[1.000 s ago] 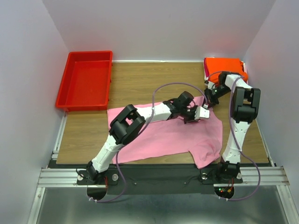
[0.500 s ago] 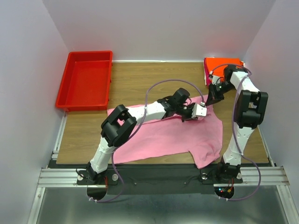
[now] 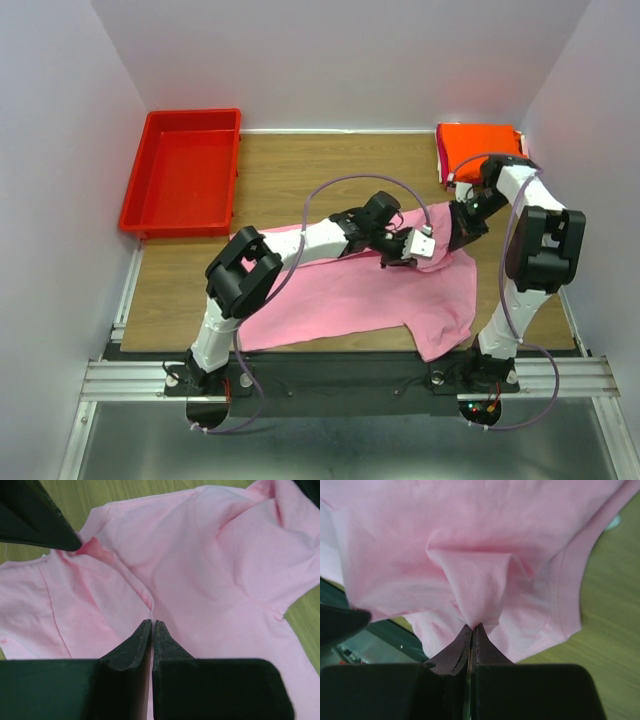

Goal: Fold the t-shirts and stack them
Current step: Fold the tshirt

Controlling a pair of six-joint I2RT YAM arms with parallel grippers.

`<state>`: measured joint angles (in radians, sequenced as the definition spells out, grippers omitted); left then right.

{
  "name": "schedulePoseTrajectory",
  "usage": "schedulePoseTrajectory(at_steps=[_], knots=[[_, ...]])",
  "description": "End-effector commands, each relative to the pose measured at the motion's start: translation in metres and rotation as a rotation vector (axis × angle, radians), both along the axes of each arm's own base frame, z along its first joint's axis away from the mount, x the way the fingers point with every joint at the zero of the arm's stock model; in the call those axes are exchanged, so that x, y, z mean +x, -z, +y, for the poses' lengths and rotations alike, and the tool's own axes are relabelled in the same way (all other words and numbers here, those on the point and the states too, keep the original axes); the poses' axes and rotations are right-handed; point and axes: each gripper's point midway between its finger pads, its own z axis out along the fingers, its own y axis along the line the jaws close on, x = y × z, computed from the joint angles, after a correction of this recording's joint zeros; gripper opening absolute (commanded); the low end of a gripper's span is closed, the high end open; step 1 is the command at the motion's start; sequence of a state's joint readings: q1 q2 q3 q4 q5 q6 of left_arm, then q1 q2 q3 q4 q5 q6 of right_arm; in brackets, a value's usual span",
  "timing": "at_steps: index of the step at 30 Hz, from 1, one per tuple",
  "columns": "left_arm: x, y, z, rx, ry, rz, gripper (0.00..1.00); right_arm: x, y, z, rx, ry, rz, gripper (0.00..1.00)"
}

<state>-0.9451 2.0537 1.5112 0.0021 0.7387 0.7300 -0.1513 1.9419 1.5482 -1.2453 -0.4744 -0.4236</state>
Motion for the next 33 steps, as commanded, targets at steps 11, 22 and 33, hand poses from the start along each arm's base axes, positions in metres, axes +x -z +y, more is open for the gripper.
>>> schedulePoseTrajectory(at_steps=[11,22,33], knots=[[-0.035,-0.004,0.022,0.033,0.153,0.051,0.08,-0.057,-0.002,-0.016,-0.102,-0.059,0.091,0.04],[-0.03,-0.019,0.061,0.079,0.092,0.106,0.41,-0.039,-0.028,-0.027,-0.135,-0.132,0.006,0.57],[0.067,-0.036,0.2,0.141,-0.496,0.23,0.39,0.079,-0.025,0.007,0.014,-0.012,-0.216,0.41]])
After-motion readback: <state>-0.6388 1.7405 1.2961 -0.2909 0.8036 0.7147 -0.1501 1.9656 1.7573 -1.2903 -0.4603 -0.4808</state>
